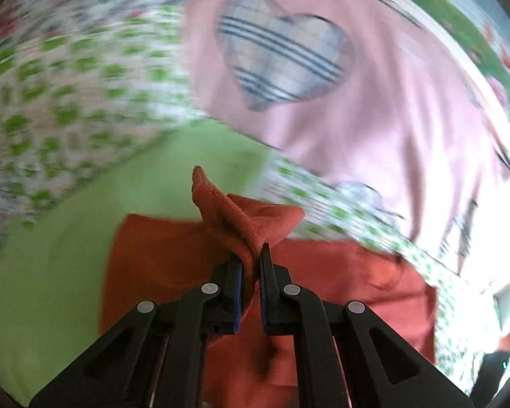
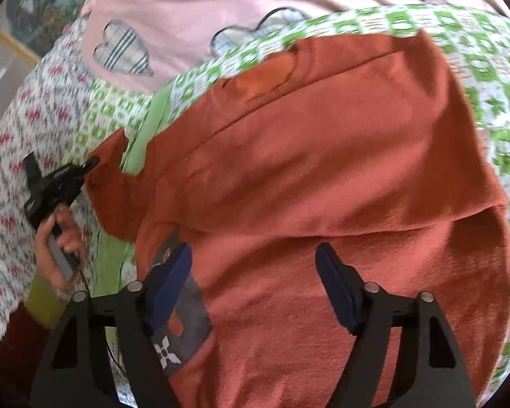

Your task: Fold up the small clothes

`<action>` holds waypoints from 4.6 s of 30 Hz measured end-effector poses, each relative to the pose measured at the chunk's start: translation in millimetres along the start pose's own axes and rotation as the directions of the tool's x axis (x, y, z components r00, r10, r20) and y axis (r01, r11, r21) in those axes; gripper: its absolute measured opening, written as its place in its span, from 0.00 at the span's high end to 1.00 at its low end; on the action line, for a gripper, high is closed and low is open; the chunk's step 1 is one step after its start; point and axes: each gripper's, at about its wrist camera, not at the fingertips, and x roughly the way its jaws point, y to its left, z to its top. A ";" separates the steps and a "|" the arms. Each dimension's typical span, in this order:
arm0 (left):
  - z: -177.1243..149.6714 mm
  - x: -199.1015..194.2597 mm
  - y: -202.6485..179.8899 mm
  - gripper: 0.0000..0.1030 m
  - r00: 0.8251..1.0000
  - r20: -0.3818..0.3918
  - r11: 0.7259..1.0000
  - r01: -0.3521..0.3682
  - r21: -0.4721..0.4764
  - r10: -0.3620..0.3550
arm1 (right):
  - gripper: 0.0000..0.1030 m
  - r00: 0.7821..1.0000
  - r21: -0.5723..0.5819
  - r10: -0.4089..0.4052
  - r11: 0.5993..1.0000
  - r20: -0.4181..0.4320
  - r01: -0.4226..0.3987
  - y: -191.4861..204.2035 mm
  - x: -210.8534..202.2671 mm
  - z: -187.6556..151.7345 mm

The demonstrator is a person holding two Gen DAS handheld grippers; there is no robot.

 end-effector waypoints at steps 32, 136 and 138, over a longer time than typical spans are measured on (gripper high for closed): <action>-155.5 24.2 -81.7 0.40 0.946 -0.293 0.936 -0.029 0.350 0.139 | 0.32 0.997 -0.087 -0.013 0.996 0.082 0.020 -4.3 11.6 66.4; -319.9 -118.7 14.5 0.77 0.841 -0.540 0.999 -0.024 -0.031 0.003 | 0.43 0.994 -0.070 -0.108 0.992 -0.010 0.107 -88.1 -118.9 -109.2; -322.9 -125.8 27.9 0.76 0.839 -0.545 0.997 -0.039 -0.060 0.000 | 0.43 0.993 -0.060 -0.117 0.991 -0.010 0.117 -94.4 -125.1 -114.5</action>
